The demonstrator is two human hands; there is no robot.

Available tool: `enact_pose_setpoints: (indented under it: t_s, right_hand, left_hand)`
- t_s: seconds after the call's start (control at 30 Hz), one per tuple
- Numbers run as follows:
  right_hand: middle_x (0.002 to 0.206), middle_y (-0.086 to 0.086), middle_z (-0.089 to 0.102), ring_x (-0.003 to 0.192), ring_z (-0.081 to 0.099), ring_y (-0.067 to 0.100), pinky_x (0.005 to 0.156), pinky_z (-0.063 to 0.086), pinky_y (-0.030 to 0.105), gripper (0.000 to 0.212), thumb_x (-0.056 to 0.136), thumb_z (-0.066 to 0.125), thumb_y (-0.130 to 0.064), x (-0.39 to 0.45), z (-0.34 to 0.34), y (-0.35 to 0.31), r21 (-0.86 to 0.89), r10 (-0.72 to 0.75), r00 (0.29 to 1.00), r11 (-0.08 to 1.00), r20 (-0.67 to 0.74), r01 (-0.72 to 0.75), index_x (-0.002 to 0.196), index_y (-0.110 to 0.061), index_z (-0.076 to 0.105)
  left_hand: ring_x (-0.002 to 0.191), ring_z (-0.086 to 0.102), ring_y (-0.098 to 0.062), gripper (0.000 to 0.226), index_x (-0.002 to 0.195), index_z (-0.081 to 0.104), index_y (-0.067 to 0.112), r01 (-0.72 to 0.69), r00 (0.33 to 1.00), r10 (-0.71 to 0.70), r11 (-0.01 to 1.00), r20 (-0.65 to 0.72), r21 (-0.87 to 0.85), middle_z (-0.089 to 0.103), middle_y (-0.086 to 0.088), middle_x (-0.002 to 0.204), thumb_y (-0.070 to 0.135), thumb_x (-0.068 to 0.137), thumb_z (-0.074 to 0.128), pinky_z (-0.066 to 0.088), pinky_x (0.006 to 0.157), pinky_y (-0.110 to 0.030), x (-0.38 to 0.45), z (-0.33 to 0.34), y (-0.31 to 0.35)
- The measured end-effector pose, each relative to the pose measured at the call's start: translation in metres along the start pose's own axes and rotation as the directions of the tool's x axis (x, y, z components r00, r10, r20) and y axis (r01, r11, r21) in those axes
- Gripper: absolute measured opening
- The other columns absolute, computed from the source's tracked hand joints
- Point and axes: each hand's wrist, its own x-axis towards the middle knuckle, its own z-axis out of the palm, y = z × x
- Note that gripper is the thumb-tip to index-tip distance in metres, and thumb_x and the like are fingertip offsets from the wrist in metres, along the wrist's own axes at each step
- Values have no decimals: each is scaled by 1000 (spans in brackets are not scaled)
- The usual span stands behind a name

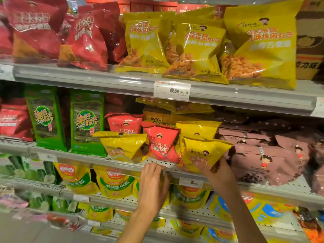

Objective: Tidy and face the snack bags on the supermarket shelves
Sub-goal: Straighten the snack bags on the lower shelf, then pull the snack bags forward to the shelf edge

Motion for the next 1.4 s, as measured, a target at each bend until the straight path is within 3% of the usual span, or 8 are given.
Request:
enact_pose_setpoints:
  t_s: [0.13, 0.23, 0.37, 0.47, 0.73, 0.87, 1.1, 1.4]
  right_hand:
    - [102, -19, 71, 98, 67, 9, 83, 53, 36, 42, 76, 85, -45, -22, 10, -5, -14, -116, 968, 993, -221, 115, 112, -44, 63]
    - [91, -19, 61, 87, 60, 17, 79, 47, 35, 58, 76, 87, -27, -41, 27, -4, -97, -177, 873, 984, -454, 149, 100, -65, 52]
    - [85, -1, 65, 77, 63, 19, 74, 50, 21, 37, 80, 82, -11, -60, 52, 8, -82, -190, 801, 981, -567, 175, 88, -38, 58]
    - [79, -2, 69, 76, 68, 24, 68, 54, 48, 26, 81, 81, -9, -67, 76, 0, -34, -132, 848, 990, -513, 133, 87, -27, 64]
    - [105, -14, 72, 92, 65, -5, 79, 49, 14, 32, 84, 81, -13, -56, 126, -46, 60, -119, 914, 986, -388, 154, 111, -25, 70]
    - [116, -20, 65, 98, 58, -13, 78, 41, 0, 51, 84, 81, -30, -32, 141, -62, -98, -189, 932, 981, -310, 167, 130, -30, 60]
    - [107, -14, 63, 97, 66, 12, 79, 58, 32, 72, 66, 93, -38, 14, 152, -75, -49, -76, 974, 997, -212, 67, 125, -35, 52]
    - [106, -13, 66, 99, 67, 17, 86, 59, 43, 74, 65, 95, -30, 37, 158, -65, -10, -53, 979, 999, -195, 52, 125, -24, 52]
  left_hand:
    - [98, 54, -13, 14, 108, 65, 22, 0, 999, 7, 989, 48, -148, 57, 9, 102, 22, 95, 60, 49, 81, -36, 0, -13, -8]
    - [103, 57, -5, 18, 112, 66, 26, -7, 999, 20, 959, 42, -285, 60, 15, 107, 21, 95, 60, 52, 84, -32, 1, -25, -16]
    - [101, 62, -9, 16, 108, 66, 31, 30, 996, -58, 926, -63, -376, 62, 20, 105, 23, 96, 58, 49, 82, -24, -6, -43, -39]
    - [98, 60, -6, 13, 102, 64, 31, 98, 970, -173, 920, -171, -380, 62, 22, 100, 23, 94, 58, 44, 81, -19, -6, -57, -63]
    - [98, 58, -19, 23, 108, 61, 12, 120, 917, -248, 918, -312, -378, 60, 2, 102, 26, 90, 61, 40, 86, -16, 18, -88, -111]
    - [105, 52, -19, 51, 125, 49, 12, 195, 943, -283, 898, -177, -394, 51, -1, 113, 43, 89, 69, 38, 90, -17, 32, -97, -120]
    - [97, 62, 4, 68, 109, 49, 44, 164, 983, -116, 902, 141, -399, 62, 22, 103, 77, 56, 78, 48, 75, -14, 66, -107, -135]
    - [89, 69, 3, 57, 109, 63, 32, 248, 951, -142, 882, 276, -400, 73, 21, 97, 41, 61, 93, 53, 71, -17, 89, -104, -148]
